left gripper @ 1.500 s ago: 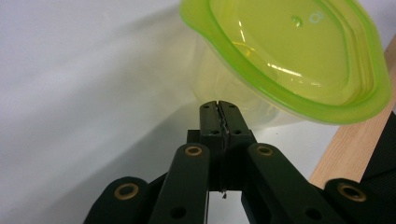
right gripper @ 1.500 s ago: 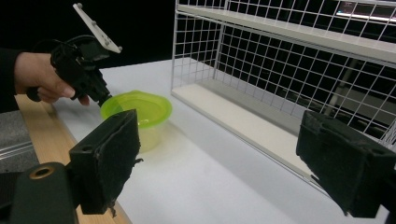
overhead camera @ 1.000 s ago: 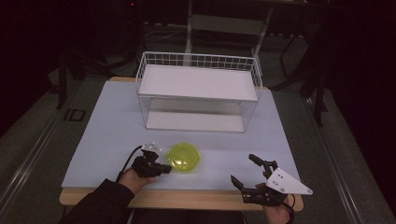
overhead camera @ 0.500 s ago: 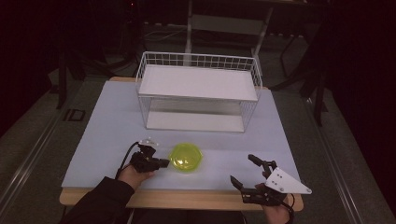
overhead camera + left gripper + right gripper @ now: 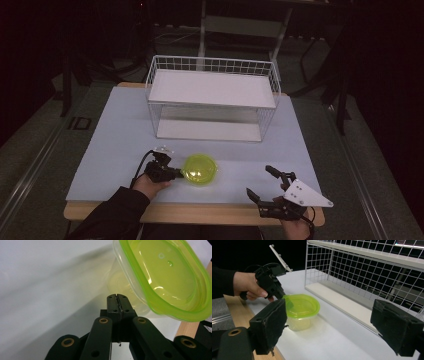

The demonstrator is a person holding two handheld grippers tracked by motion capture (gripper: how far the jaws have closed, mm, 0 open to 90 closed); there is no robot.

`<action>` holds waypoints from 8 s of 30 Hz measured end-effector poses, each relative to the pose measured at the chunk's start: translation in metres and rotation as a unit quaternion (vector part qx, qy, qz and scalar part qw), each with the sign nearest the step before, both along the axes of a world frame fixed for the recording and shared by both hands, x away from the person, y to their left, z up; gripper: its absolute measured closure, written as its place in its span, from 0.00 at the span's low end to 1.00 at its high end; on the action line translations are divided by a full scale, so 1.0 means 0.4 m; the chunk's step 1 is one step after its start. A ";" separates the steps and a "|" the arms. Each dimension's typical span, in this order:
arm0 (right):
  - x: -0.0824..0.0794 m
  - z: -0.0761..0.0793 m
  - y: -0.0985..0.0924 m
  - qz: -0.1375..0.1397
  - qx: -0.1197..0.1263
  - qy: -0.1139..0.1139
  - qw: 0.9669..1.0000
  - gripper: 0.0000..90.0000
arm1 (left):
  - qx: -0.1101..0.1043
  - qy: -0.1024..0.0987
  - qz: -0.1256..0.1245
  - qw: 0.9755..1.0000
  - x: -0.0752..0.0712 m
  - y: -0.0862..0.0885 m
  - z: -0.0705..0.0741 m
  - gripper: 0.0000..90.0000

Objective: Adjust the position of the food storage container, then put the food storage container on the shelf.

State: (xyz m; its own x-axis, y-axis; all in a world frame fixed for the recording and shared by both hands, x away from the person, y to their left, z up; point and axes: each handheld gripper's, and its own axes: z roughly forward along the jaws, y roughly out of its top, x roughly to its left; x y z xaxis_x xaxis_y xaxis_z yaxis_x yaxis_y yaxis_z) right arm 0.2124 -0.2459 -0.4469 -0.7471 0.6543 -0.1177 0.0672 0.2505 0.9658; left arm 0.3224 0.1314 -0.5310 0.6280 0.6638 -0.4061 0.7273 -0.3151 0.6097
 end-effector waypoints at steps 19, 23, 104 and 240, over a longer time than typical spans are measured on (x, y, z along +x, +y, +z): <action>-0.001 0.000 0.000 0.000 -0.002 0.000 1.000 0.15 | -0.005 0.008 -0.025 1.000 0.003 -0.083 -0.007 1.00; -0.001 -0.001 0.001 0.001 -0.005 0.000 1.000 0.15 | -0.005 0.009 -0.031 0.999 0.008 -0.095 -0.008 1.00; 0.304 -0.081 0.101 -0.051 0.016 0.439 0.897 0.47 | -0.117 0.087 0.029 0.989 0.005 -0.046 0.065 0.57; 0.638 0.366 0.180 -0.114 0.104 0.392 0.907 0.88 | -0.087 0.012 0.165 0.982 0.331 -0.102 0.568 0.73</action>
State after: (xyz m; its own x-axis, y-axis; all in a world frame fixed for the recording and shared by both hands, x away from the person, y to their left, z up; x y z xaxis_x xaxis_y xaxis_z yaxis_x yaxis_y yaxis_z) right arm 0.4676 -0.1739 -0.3004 -0.3899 0.7492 0.5354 0.7810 -0.0389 0.6233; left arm 0.4550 0.0907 -0.3036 0.3792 0.7484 -0.5441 0.7878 0.0474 0.6141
